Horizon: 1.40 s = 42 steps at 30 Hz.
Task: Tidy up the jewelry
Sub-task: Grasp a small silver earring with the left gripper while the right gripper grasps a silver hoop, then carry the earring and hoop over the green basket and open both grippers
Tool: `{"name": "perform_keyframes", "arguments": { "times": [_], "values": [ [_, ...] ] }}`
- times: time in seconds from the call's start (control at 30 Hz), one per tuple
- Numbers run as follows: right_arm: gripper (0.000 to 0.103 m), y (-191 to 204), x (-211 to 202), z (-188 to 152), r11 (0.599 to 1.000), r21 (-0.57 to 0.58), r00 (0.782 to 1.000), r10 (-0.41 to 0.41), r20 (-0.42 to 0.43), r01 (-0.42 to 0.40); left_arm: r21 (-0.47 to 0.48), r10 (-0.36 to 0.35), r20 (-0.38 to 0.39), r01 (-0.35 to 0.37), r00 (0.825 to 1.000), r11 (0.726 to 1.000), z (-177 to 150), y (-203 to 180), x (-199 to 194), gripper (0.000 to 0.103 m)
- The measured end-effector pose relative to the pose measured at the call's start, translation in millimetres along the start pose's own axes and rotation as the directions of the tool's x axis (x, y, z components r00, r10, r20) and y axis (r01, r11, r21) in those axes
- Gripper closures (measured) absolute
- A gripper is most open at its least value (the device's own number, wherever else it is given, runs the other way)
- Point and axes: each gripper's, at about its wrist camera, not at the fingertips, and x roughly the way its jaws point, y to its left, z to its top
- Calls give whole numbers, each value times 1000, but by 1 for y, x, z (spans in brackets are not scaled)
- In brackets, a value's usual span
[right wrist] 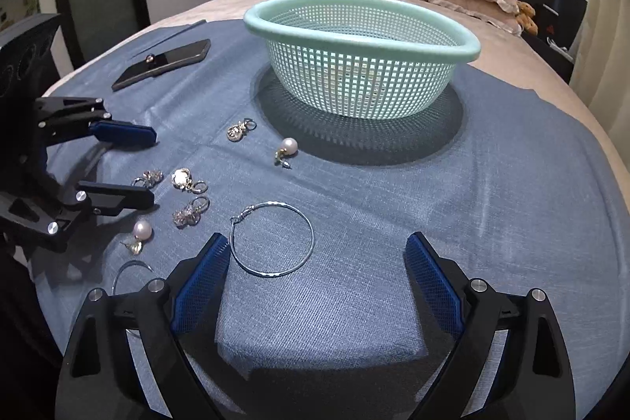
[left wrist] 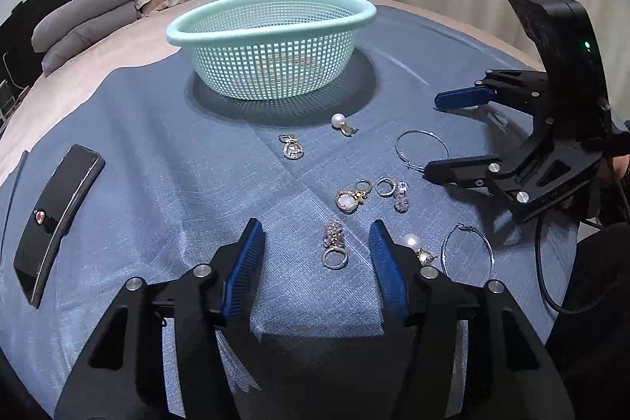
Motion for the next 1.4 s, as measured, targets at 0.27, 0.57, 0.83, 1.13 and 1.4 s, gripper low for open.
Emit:
{"name": "perform_keyframes", "arguments": {
  "times": [0.27,0.57,0.83,1.13,1.4],
  "values": [
    [60,12,-6,-3,997,-28,997,79,7,-78,2,-63,-23,63,998,998,-3,-11,0,93],
    [63,13,-21,-9,996,-20,996,88,18,-88,-25,-83,-29,83,996,996,-15,-16,-14,93],
    [63,7,-54,-22,999,-13,999,36,31,-35,-43,-62,-48,60,997,997,-26,-12,-37,93],
    [62,-11,-104,12,998,-42,988,-41,151,48,-9,9,40,-9,999,1000,7,0,-82,92],
    [62,-33,-132,71,994,-57,960,-77,270,96,19,63,131,-66,989,998,71,22,-103,92]
  ]
}}
